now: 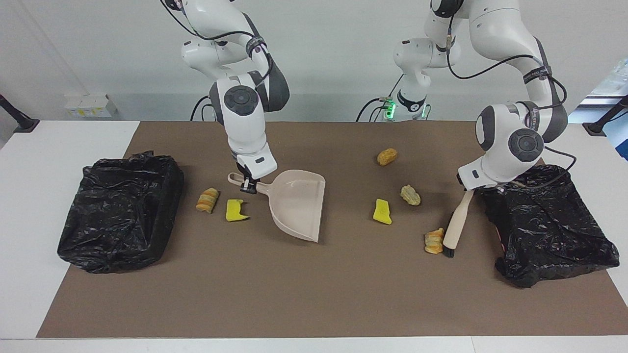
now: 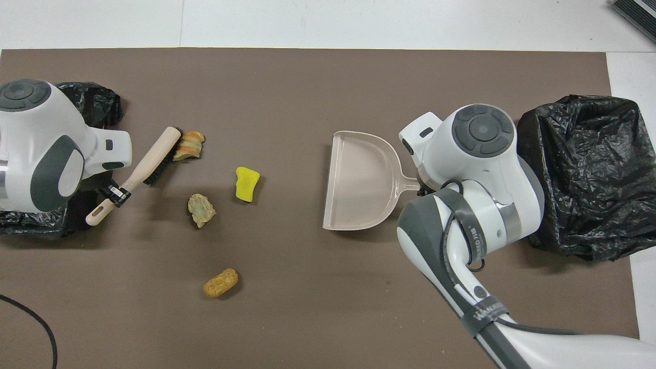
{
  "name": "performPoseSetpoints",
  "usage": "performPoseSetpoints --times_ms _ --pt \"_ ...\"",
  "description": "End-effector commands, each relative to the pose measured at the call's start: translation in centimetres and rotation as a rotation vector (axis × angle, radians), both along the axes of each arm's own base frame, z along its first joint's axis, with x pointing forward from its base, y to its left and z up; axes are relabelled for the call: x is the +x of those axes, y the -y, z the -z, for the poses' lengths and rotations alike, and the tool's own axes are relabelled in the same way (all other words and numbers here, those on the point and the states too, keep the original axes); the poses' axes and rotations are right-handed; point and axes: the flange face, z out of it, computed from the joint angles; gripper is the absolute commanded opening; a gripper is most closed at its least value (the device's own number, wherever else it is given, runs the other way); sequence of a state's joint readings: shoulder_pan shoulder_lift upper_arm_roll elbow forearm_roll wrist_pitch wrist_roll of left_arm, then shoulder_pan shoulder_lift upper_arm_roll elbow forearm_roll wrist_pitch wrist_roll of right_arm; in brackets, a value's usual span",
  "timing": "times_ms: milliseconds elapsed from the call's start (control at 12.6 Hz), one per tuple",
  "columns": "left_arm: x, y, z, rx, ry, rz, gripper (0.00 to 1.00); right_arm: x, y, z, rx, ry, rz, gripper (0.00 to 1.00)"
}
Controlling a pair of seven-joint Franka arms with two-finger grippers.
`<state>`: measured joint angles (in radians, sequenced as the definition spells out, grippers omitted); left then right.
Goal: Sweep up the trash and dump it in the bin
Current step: 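Lift the brush with the left gripper while the right gripper positions the dustpan, then sweep bread pieces toward the dustpan with the brush in the left gripper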
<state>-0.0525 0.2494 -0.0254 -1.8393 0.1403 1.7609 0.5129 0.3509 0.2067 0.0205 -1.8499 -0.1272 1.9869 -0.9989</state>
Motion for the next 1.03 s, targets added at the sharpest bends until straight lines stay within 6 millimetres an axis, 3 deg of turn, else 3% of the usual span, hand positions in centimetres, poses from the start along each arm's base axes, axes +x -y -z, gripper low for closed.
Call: performPoseSetpoints --times_ms 0,158,237,316,633,949 --pt "-4.2 3.4 0.1 -0.038 -0.082 0.03 0.0 -2.7 -3.6 -0.7 -0.092 0.055 -0.103 0.0" --pt "-6.8 5.2 -0.1 -0.049 -0.098 0.036 0.0 -3.2 -4.2 -0.6 -0.107 0.053 -0.075 0.0" --pt "-7.6 5.8 -1.5 -0.038 -0.078 0.016 0.0 -3.5 -4.8 -0.3 -0.116 0.054 -0.082 0.0" --pt "-8.0 5.8 -2.3 -0.026 -0.072 -0.014 0.0 -3.9 -5.8 0.2 -0.128 0.056 -0.09 0.0" --pt "-9.6 5.6 -5.3 0.042 -0.037 -0.2 0.0 -3.9 -6.8 1.5 -0.146 0.06 -0.095 0.0" --pt "-13.0 4.9 -3.5 0.16 0.018 -0.529 0.0 -3.9 -6.8 1.6 -0.147 0.059 -0.096 0.0"
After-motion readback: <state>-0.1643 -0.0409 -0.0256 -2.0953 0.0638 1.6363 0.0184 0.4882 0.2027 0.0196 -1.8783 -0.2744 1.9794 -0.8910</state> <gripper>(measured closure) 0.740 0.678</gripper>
